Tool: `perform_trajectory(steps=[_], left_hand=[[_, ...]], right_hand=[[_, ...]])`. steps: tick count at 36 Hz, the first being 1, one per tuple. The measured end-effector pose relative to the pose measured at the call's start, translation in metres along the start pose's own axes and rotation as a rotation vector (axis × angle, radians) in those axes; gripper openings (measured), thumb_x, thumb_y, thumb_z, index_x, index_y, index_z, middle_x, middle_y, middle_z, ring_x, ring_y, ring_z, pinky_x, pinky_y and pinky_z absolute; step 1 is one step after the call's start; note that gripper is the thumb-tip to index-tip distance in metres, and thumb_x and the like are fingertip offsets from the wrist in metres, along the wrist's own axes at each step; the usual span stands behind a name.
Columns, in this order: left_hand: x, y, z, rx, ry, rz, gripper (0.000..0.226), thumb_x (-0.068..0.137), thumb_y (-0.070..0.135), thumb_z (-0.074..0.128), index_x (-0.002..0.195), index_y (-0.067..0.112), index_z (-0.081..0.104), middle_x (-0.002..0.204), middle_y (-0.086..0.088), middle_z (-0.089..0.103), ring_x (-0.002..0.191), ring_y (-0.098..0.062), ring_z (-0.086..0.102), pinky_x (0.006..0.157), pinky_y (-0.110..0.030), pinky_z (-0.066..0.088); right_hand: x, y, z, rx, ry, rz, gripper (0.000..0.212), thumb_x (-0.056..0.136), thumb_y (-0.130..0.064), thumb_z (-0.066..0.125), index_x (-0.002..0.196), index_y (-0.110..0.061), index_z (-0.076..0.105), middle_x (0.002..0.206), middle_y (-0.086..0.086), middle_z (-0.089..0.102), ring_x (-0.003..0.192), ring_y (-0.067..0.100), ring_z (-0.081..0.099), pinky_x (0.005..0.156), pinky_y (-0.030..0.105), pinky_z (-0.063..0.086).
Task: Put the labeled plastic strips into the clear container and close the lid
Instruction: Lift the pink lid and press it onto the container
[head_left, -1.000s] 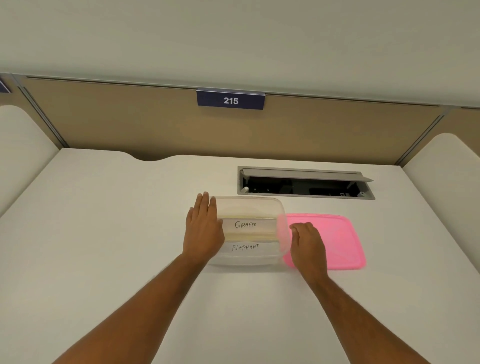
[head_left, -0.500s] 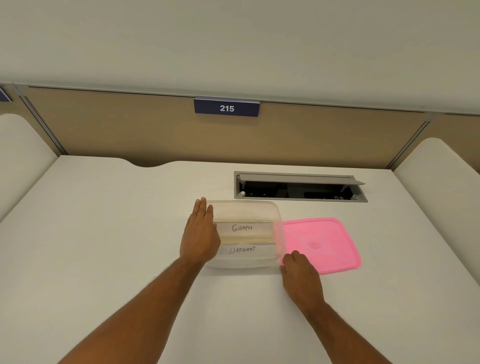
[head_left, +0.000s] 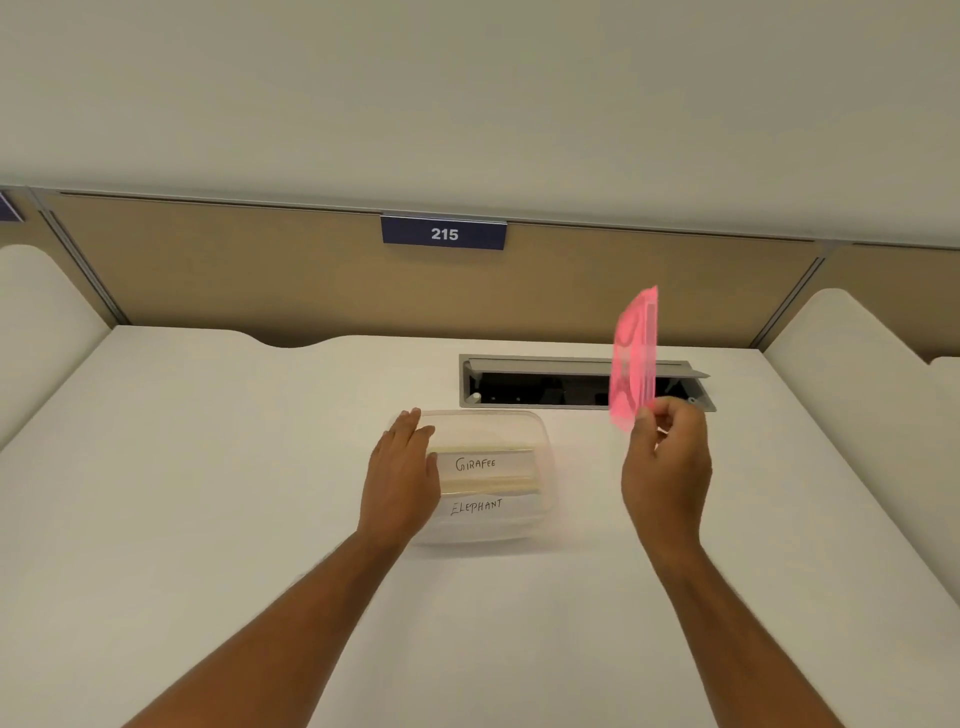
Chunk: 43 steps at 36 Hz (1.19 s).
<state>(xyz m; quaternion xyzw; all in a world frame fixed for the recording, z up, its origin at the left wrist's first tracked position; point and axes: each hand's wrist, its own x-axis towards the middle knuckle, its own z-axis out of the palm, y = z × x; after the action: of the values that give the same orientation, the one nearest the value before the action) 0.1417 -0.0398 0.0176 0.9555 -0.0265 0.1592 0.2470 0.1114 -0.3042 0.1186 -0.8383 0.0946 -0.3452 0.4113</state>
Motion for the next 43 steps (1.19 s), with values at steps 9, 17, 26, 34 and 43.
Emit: perform_trajectory(steps=[9,17,26,34,43], left_hand=[[-0.015,0.017,-0.028,-0.393,0.138,-0.281,0.032,0.100,0.017,0.052,0.131,0.015,0.058,0.129,0.005,0.056,0.117,-0.013,0.053,0.101,-0.032,0.044],[-0.036,0.009,-0.049,-0.876,0.143,-0.620,0.022,0.101,0.029,0.048,0.089,0.029,0.067,0.094,0.004,0.072,0.084,-0.016,0.071,0.076,-0.036,0.057],[-0.067,-0.005,-0.052,-0.929,0.118,-0.785,0.009,0.090,0.016,0.068,0.096,0.017,0.075,0.085,0.002,0.075,0.076,-0.018,0.069,0.082,-0.039,0.059],[-0.068,0.003,-0.048,-0.777,0.173,-0.768,0.015,0.087,0.016,0.073,0.101,0.021,0.069,0.092,-0.002,0.062,0.093,-0.020,0.061,0.071,-0.027,0.047],[-0.072,-0.009,-0.046,-0.822,0.072,-0.789,0.021,0.092,0.013,0.066,0.111,0.018,0.072,0.092,0.006,0.074,0.088,-0.018,0.069,0.082,-0.032,0.054]], right_hand=[[-0.009,-0.035,0.012,0.530,-0.102,0.320,0.010,0.102,-0.016,0.049,0.100,-0.014,0.059,0.096,0.006,0.070,0.087,0.017,0.067,0.081,0.030,0.056],[-0.032,-0.018,0.028,0.729,-0.278,0.704,0.012,0.092,0.002,0.056,0.096,0.006,0.066,0.090,0.015,0.073,0.083,0.025,0.070,0.078,0.035,0.059],[-0.055,0.009,0.035,0.628,-0.359,0.847,0.015,0.100,-0.009,0.056,0.102,-0.005,0.070,0.095,0.013,0.074,0.085,0.026,0.071,0.071,0.033,0.060],[-0.074,0.011,0.046,0.589,-0.422,0.842,0.022,0.096,0.004,0.049,0.098,0.000,0.070,0.087,0.017,0.073,0.077,0.026,0.068,0.065,0.029,0.059],[-0.069,0.021,0.051,0.581,-0.313,0.895,0.018,0.101,-0.005,0.052,0.101,-0.007,0.070,0.094,0.009,0.074,0.084,0.025,0.071,0.068,0.031,0.061]])
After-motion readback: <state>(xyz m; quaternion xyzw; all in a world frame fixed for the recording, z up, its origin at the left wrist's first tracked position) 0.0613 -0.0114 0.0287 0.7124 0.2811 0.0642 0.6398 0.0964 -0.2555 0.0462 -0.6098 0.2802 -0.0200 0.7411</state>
